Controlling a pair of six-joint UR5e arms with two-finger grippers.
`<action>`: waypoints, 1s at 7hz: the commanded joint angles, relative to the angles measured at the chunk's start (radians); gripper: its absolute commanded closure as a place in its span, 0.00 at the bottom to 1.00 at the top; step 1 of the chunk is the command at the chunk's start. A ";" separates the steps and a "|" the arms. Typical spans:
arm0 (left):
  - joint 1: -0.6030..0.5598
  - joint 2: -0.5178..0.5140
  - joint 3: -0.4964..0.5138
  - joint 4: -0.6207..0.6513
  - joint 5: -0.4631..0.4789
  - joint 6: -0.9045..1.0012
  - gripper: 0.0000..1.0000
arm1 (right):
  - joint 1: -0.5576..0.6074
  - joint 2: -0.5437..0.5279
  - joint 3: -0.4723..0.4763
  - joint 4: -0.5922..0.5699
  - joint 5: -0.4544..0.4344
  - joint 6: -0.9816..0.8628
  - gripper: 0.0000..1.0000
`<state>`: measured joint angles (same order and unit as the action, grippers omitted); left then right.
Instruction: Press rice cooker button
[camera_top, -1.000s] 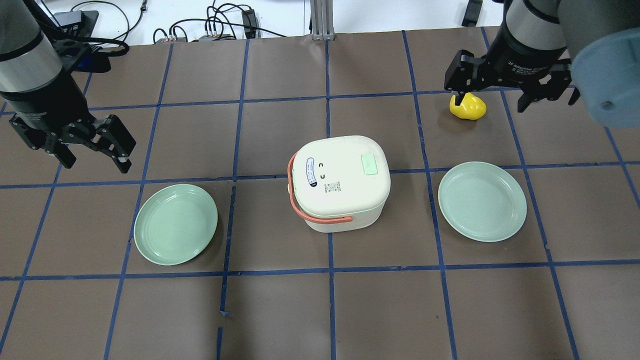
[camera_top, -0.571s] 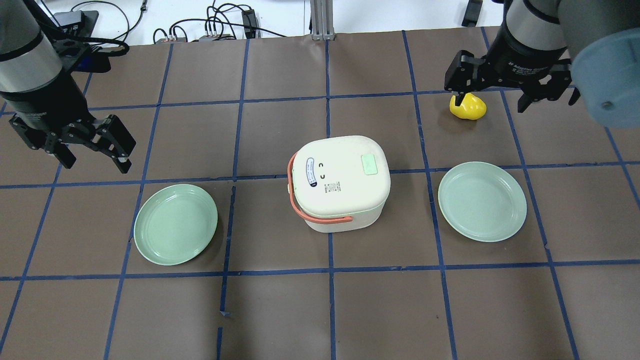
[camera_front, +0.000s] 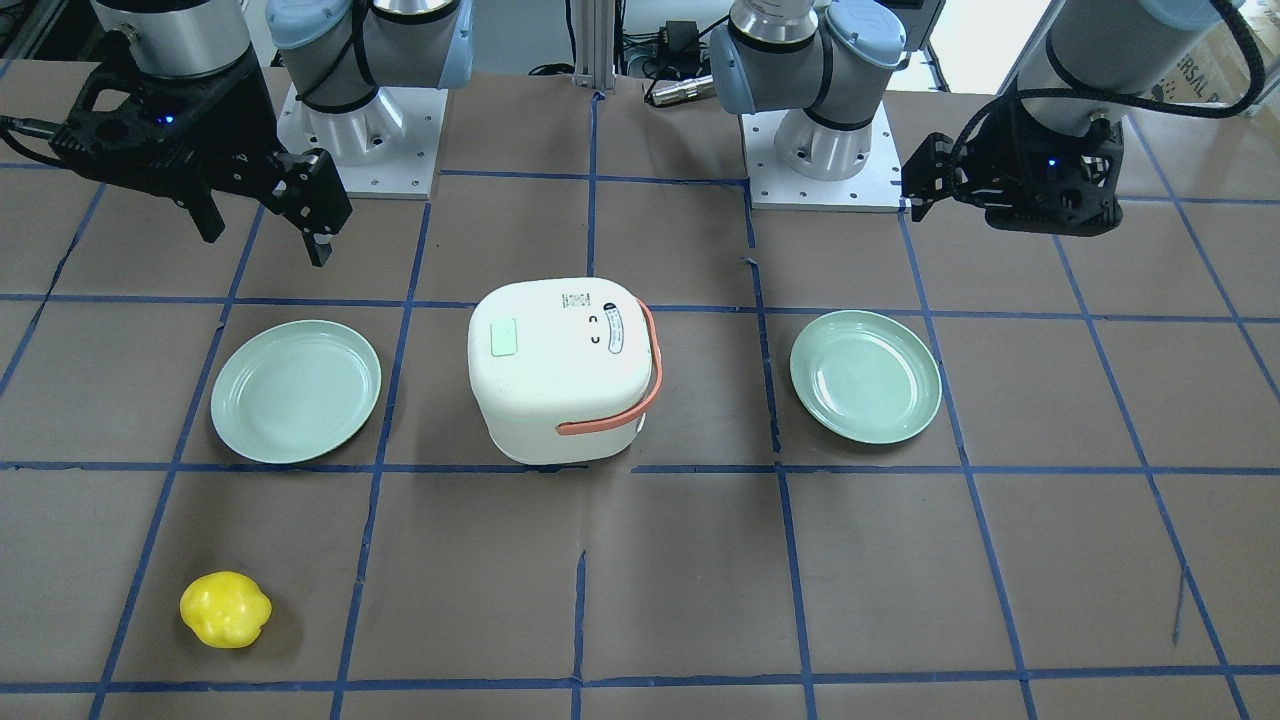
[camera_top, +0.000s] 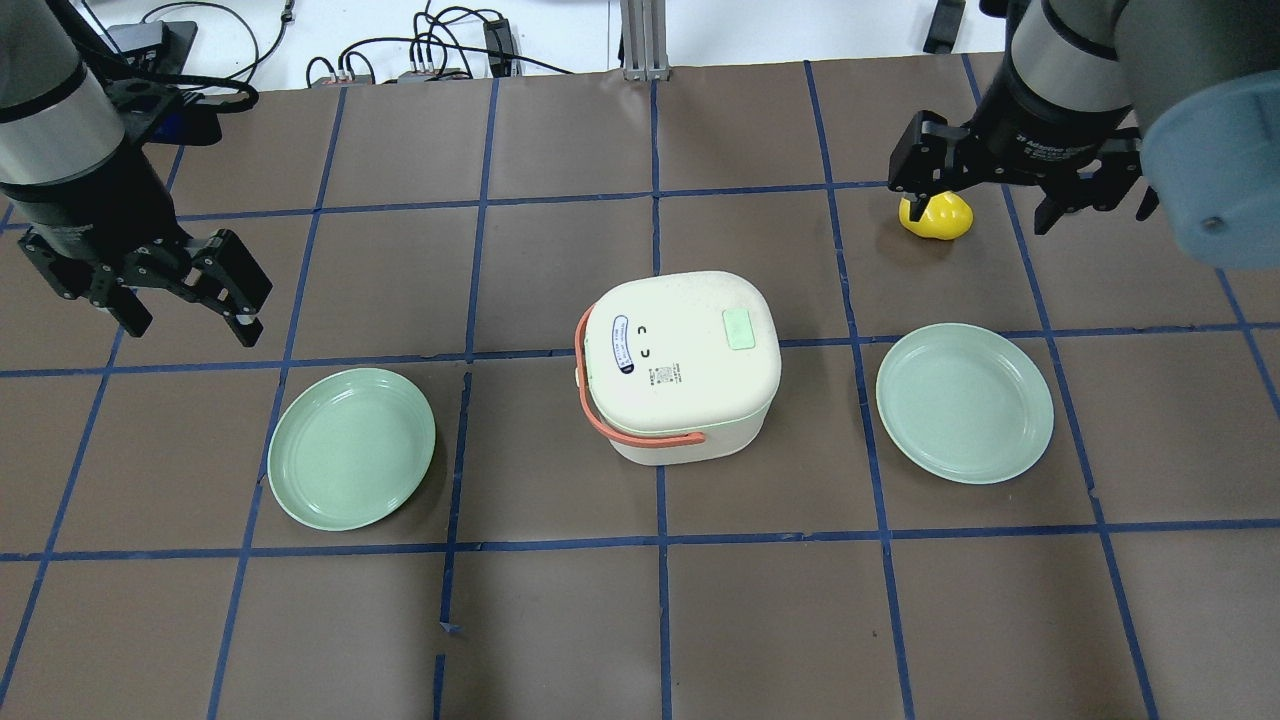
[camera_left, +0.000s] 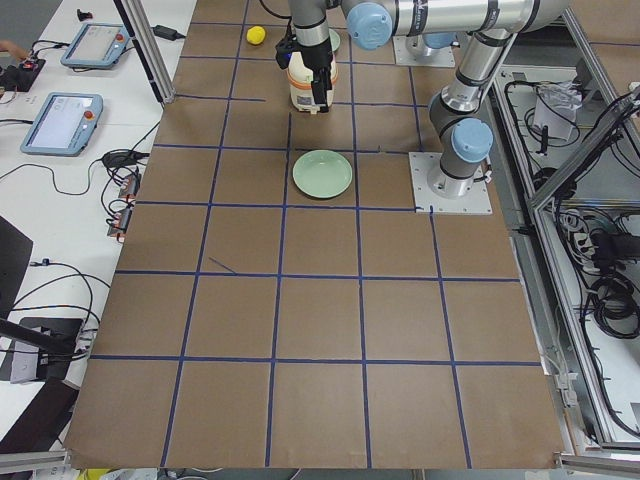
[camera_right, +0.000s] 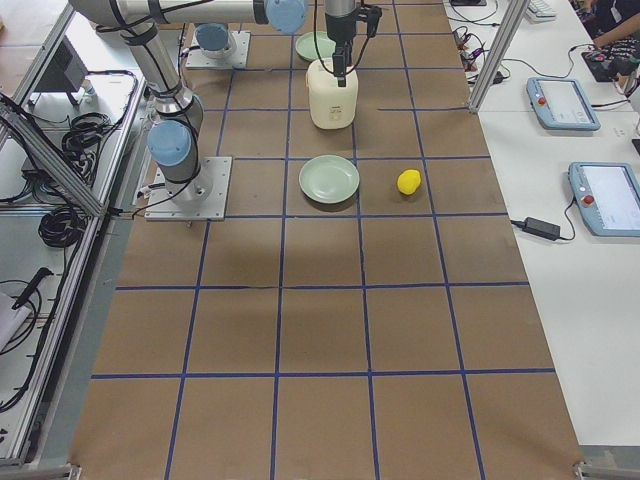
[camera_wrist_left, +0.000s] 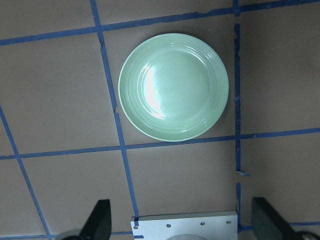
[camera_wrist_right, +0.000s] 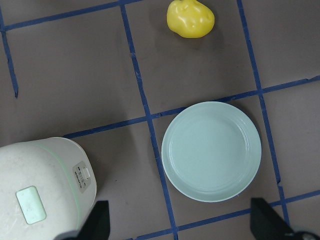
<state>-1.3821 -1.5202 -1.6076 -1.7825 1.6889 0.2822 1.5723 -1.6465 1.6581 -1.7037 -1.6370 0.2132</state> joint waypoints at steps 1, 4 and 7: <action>0.000 0.000 0.000 0.000 0.000 0.000 0.00 | 0.000 -0.001 0.011 -0.001 0.000 0.000 0.00; 0.000 0.000 0.000 0.000 0.000 0.000 0.00 | 0.000 -0.001 0.011 -0.001 0.017 -0.002 0.00; 0.000 0.002 0.000 0.000 0.000 0.000 0.00 | 0.147 0.010 0.015 -0.002 0.066 0.134 0.11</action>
<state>-1.3821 -1.5195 -1.6076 -1.7825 1.6889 0.2823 1.6438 -1.6418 1.6702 -1.7042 -1.5823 0.2656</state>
